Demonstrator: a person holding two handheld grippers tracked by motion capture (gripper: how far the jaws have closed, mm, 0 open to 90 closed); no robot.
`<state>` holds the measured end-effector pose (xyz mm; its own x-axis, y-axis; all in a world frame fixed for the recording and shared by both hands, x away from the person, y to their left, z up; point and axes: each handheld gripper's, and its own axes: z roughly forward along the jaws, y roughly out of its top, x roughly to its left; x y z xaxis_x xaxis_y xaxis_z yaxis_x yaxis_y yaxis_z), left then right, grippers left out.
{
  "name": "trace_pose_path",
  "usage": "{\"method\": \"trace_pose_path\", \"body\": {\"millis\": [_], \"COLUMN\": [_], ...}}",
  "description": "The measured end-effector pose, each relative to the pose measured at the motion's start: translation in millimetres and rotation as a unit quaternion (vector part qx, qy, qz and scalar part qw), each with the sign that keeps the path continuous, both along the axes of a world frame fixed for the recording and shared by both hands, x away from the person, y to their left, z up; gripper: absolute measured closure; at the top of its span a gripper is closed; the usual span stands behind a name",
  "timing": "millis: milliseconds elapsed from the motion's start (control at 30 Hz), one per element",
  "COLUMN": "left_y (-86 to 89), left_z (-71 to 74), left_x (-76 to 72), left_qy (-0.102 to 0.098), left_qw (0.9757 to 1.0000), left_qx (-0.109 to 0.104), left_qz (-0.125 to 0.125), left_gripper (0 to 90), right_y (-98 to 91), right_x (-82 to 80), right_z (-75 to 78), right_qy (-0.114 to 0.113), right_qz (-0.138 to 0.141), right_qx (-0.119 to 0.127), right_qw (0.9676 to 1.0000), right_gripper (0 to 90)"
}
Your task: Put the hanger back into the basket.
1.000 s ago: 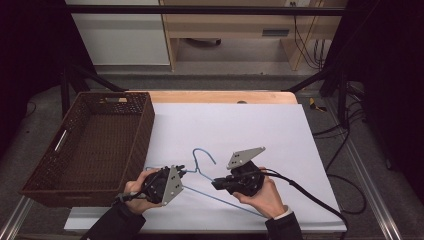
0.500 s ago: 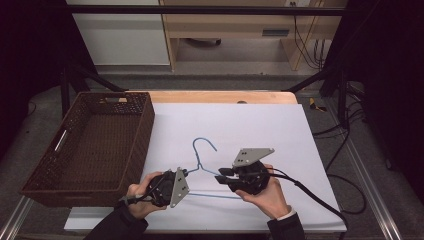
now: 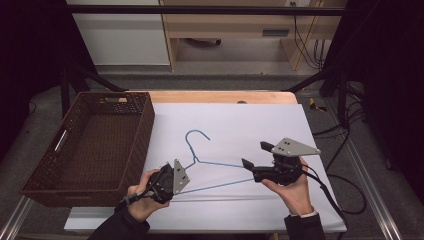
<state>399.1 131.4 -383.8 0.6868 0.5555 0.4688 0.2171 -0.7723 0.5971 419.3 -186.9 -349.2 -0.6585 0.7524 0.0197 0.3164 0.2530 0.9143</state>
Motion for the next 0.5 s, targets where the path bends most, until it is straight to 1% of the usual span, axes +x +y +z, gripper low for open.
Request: {"method": "trace_pose_path", "body": {"millis": [33, 67, 100, 133, 200, 233, 267, 333, 367, 433, 500], "left_y": [0.6, 0.6, 1.3, 1.9, 4.3, 5.5, 6.5, 8.2, 8.6, 9.1, 9.3], "left_z": [0.5, 0.5, 1.2, 2.0, 5.3, 7.6, 10.1, 16.3, 19.5, 28.4, 34.7], "left_x": [0.8, 0.8, 1.6, 2.3, 4.6, 5.7, 6.8, 8.4, 9.0, 11.7, 14.8], "left_qy": [0.005, 0.005, 0.01, 0.012, 0.02, 0.024, 0.029, 0.036, 0.04, 0.045, 0.052], "left_qw": [1.0, 1.0, 0.9999, 0.9997, 0.9994, 0.999, 0.9986, 0.9976, 0.9971, 0.9959, 0.9953], "left_qx": [-0.004, -0.004, -0.006, -0.008, -0.013, -0.017, -0.022, -0.034, -0.04, -0.046, -0.046], "left_qz": [0.005, 0.005, 0.01, 0.017, 0.026, 0.033, 0.038, 0.048, 0.051, 0.063, 0.067], "left_gripper": [86.7, 86.7, 86.7, 86.7, 86.7, 86.7, 86.7, 86.7, 86.7, 86.7, 86.7], "right_y": [-4.2, -4.2, -11.8, -11.8, -20.7, -20.7, -25.0, -26.1, -30.6, -33.9, -38.3], "right_x": [-0.7, -0.7, -3.2, -3.2, -7.5, -7.5, -9.9, -11.0, -13.9, -16.1, -17.5], "right_z": [0.1, 0.1, 0.5, 0.5, -0.8, -0.8, -3.8, -5.1, -9.6, -12.7, -15.0], "right_qy": [0.0, 0.0, -0.003, -0.003, -0.005, -0.005, 0.0, 0.002, 0.006, 0.007, 0.01], "right_qz": [-0.008, -0.008, -0.013, -0.013, -0.023, -0.023, -0.028, -0.032, -0.032, -0.032, -0.033], "right_qx": [0.006, 0.006, 0.014, 0.014, 0.02, 0.02, 0.016, 0.016, 0.012, 0.012, 0.015], "right_qw": [1.0, 1.0, 0.9998, 0.9998, 0.9995, 0.9995, 0.9995, 0.9994, 0.9994, 0.9994, 0.9993], "right_gripper": [16.3, 16.3, 14.0, 14.0, 10.1, 10.1, 7.9, 8.1, 7.9, 7.9, 7.9]}}
